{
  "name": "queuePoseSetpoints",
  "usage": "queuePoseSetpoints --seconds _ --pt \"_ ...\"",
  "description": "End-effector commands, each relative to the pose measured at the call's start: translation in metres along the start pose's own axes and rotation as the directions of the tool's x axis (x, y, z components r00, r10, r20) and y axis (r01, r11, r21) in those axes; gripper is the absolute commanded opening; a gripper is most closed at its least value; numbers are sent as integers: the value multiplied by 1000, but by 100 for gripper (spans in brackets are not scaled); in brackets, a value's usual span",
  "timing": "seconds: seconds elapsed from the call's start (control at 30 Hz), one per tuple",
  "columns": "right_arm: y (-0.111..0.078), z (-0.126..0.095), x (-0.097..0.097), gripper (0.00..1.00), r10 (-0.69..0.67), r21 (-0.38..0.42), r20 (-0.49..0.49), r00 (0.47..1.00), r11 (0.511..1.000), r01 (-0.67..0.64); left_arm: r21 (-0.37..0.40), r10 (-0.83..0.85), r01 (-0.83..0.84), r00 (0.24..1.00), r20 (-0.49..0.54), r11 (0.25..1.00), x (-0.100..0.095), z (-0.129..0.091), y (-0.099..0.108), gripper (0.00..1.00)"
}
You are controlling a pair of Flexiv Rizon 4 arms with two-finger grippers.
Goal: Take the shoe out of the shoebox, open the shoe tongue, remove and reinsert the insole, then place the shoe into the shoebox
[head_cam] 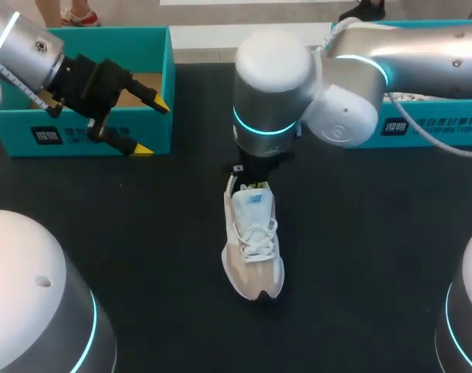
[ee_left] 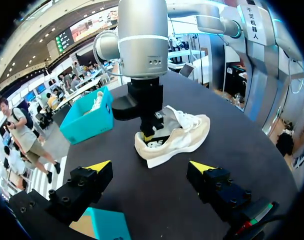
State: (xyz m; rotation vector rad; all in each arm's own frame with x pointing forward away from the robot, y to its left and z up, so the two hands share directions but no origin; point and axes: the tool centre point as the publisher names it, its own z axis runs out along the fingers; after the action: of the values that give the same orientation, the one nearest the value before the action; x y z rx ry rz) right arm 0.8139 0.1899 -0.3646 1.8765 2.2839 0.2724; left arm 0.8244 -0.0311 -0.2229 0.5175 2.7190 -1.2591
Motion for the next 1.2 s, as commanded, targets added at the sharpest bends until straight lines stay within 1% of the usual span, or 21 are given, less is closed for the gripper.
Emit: queuePoseSetpoints --seconds 0.03,0.07,0.1,0.13,0.2,0.23,0.37,0.43,0.5,0.63,0.73,0.77,0.9,0.93,1.0,1.03,1.1,1.13,1.2 --pt "4 29 15 0 8 -29 8 1000 1000 -7 -4 0 0 1000 -2 1000 0 0 0 100" --pt "4 35 17 0 8 -27 -6 1000 1000 -8 -4 0 0 1000 -2 1000 0 0 0 100" --pt "4 38 20 0 13 -45 -4 1000 999 -13 -4 0 0 1000 -2 1000 0 0 0 100" --pt "2 43 22 0 5 -21 -8 1000 1000 -5 -4 0 0 1000 -2 1000 0 0 0 100" --pt "-3 51 26 0 10 -18 -12 1000 1000 -10 -4 0 0 1000 -2 1000 0 0 0 100" --pt "-6 54 28 0 11 3 -10 1000 1000 -11 -4 0 0 1000 -2 1000 0 0 0 100" --pt "-19 56 29 0 29 24 -16 999 999 -28 -4 0 0 1000 -2 1000 0 0 0 100" --pt "-24 53 29 0 37 30 -13 999 999 -37 -4 0 0 1000 -2 1000 0 0 0 100" --pt "-25 46 28 0 40 30 -4 999 999 -40 -4 0 0 1000 -2 1000 0 0 0 100" --pt "-24 24 25 0 32 33 8 999 999 -32 -4 0 0 1000 -2 1000 0 0 0 100" --pt "-24 9 22 0 4 72 -4 1000 997 -4 -4 0 0 1000 -2 1000 0 0 0 100" --pt "-24 3 21 0 3 69 -4 1000 998 -3 -4 0 0 1000 -2 1000 0 0 0 100" --pt "-29 -14 19 0 -16 143 -33 999 990 20 -4 0 0 1000 -2 1000 0 0 0 100" --pt "-31 -19 18 0 -10 152 -27 1000 988 14 -4 0 0 1000 -2 1000 0 0 0 100" --pt "-35 -26 18 0 -26 212 -49 998 977 36 -4 0 0 1000 -2 1000 0 0 0 100" --pt "-37 -29 17 0 -20 226 -50 999 974 31 -4 0 0 1000 -2 1000 0 0 0 100" --pt "-41 -32 17 0 -12 258 -89 996 965 34 -4 0 0 1000 -2 1000 0 0 0 100" --pt "-43 -33 17 0 -2 267 -79 997 963 23 -4 0 0 1000 -2 1000 0 0 0 100" --pt "-48 -33 18 0 1 301 -107 994 953 32 -4 0 0 1000 -2 1000 0 0 0 100"
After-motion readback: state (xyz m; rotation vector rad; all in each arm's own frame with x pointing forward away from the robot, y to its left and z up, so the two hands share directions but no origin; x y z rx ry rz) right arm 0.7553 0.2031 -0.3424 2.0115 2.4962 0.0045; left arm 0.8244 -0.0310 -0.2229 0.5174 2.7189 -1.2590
